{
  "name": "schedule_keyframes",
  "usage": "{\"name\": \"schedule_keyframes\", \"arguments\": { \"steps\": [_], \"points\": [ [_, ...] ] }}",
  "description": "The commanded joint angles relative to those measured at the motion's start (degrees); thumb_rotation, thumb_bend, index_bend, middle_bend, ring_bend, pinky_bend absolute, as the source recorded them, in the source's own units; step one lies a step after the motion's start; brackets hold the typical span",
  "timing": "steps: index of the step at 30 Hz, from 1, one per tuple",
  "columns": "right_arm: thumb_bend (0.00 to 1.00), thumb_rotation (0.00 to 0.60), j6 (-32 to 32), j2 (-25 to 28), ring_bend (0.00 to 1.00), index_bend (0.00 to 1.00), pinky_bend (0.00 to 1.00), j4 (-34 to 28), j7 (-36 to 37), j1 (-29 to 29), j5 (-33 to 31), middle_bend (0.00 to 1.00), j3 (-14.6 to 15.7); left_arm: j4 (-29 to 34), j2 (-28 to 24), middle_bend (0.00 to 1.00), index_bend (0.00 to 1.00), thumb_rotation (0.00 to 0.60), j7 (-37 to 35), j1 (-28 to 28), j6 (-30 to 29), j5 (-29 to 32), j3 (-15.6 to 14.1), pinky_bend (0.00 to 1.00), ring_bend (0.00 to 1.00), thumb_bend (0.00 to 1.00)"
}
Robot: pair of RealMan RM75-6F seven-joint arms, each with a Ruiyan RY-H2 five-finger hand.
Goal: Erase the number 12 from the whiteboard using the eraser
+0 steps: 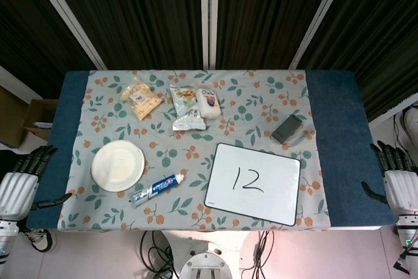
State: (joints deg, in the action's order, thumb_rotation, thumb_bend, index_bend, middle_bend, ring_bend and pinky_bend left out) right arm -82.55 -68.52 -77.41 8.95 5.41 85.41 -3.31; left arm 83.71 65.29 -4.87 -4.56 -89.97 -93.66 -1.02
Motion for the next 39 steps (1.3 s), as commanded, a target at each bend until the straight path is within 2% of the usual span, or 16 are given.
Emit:
{"name": "schedule_keyframes", "arguments": {
  "steps": [1,10,16,20,22,28,34,39],
  "points": [
    [0.18,0.6,0.05,-0.09,0.0,0.0,0.0,0.25,0.2,-0.05,0.02,0.0,0.07,-0.03,0.06,0.09,0.09,0.368,0.03,0.01,-0.07,-0.12,-0.01,0.19,0.08,0.06],
    [0.17,0.6,0.67,-0.02,0.0,0.0,0.0,1.16,0.24,0.44,0.05,0.0,-0.15,0.35,-0.13,0.09,0.09,0.371,0.67,-0.03,-0.21,-0.42,0.07,0.19,0.08,0.06],
    [0.17,0.6,4.82,-0.52,0.0,0.0,0.0,1.29,-3.05,3.54,-0.58,0.0,-1.11,0.52,-0.37,0.09,0.09,0.373,0.58,-0.07,0.14,-0.04,0.16,0.19,0.08,0.06],
    [0.17,0.6,9.5,-0.64,0.0,0.0,0.0,3.12,-6.49,8.22,0.95,0.0,-1.82,0.17,-0.51,0.09,0.09,0.372,0.6,-0.1,0.55,0.44,0.25,0.19,0.08,0.06],
    [0.17,0.6,14.58,-0.54,0.0,0.0,0.0,4.78,-7.49,13.01,2.45,0.0,-2.45,0.0,-0.32,0.09,0.09,0.375,0.3,-0.12,0.58,0.44,0.27,0.19,0.08,0.06],
    [0.18,0.6,26.24,-1.42,0.0,0.0,0.0,8.25,-5.84,23.62,6.02,0.0,-2.5,0.24,-0.02,0.09,0.09,0.371,0.81,-0.22,0.58,0.23,0.3,0.19,0.08,0.06],
    [0.21,0.6,35.69,-6.94,0.0,0.0,0.0,16.4,-5.65,31.22,6.33,0.0,-1.71,0.53,-0.1,0.09,0.09,0.368,1.42,-0.2,0.85,0.46,0.29,0.19,0.08,0.06],
    [0.23,0.6,40.29,-11.19,0.0,0.0,0.0,21.63,-3.21,34.83,5.52,0.0,-1.12,0.52,-0.28,0.09,0.09,0.373,1.62,-0.06,1.16,0.74,0.12,0.19,0.08,0.06]
  ]
}}
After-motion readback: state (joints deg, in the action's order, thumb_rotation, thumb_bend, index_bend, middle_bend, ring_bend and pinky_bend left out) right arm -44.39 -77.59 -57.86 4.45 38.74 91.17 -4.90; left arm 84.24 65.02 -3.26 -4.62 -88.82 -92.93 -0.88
